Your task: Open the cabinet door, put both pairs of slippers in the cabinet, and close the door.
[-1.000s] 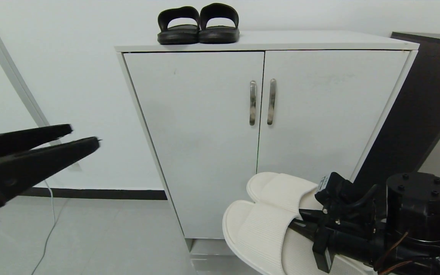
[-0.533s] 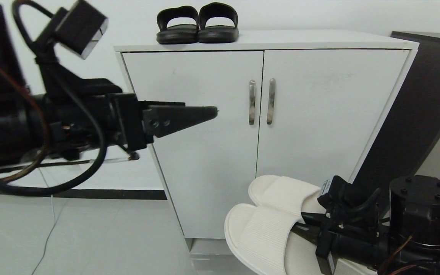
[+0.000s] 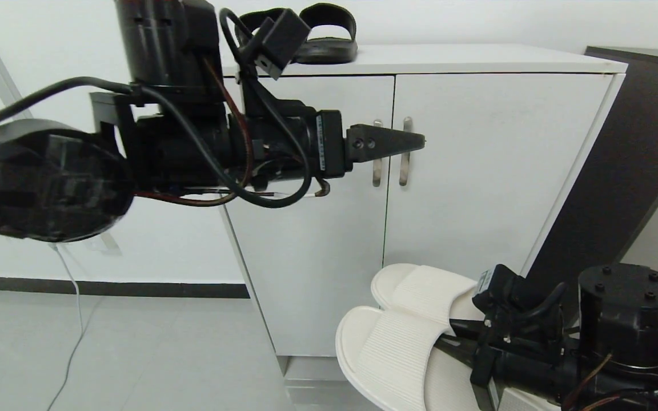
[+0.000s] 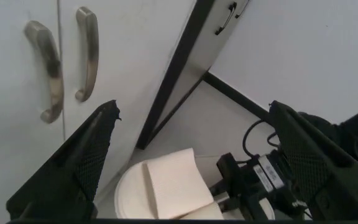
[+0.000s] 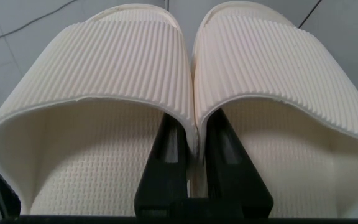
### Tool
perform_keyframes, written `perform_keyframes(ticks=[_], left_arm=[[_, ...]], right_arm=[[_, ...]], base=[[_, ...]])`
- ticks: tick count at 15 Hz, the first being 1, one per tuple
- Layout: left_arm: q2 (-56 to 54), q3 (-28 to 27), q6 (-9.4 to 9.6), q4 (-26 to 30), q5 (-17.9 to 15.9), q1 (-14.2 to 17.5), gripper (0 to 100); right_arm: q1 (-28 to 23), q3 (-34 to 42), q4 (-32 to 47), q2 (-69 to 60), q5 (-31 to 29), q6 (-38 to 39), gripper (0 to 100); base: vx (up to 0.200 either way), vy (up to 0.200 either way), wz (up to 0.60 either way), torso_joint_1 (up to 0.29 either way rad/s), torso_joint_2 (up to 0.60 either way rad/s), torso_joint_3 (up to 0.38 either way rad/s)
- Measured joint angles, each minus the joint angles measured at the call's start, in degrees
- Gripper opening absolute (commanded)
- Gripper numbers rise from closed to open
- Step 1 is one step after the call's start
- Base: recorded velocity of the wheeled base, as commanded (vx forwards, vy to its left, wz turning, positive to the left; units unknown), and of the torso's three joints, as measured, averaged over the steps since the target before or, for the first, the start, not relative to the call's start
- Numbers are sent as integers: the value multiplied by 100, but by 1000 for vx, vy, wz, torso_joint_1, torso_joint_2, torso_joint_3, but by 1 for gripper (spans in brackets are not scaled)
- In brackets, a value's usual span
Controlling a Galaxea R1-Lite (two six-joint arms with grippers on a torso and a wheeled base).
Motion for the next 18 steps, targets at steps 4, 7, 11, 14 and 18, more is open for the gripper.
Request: perform_keyframes(ticks=[4, 7, 11, 14, 18], left_arm=[[656, -529, -246, -126, 79, -215, 100], [1023, -1019, -286, -165, 744, -374, 100], [1241, -1229, -279, -167, 1168, -471, 100], [1423, -1436, -271, -154, 1486, -466, 100], [1707, -1729, -268, -148, 1546, -466, 100]], right_arm=[[0, -2, 0, 46, 0, 2, 0], [0, 4, 0, 71, -5, 0, 0], [-10, 20, 0, 74, -13, -9, 0], [-11, 37, -1, 74, -16, -11, 0], [-16, 66, 0, 74, -16, -18, 0]], base=[[0, 0, 0, 0, 0, 0], [0, 0, 0, 0, 0, 0], [0, 0, 0, 0, 0, 0], [0, 0, 0, 0, 0, 0], [0, 0, 0, 0, 0, 0]])
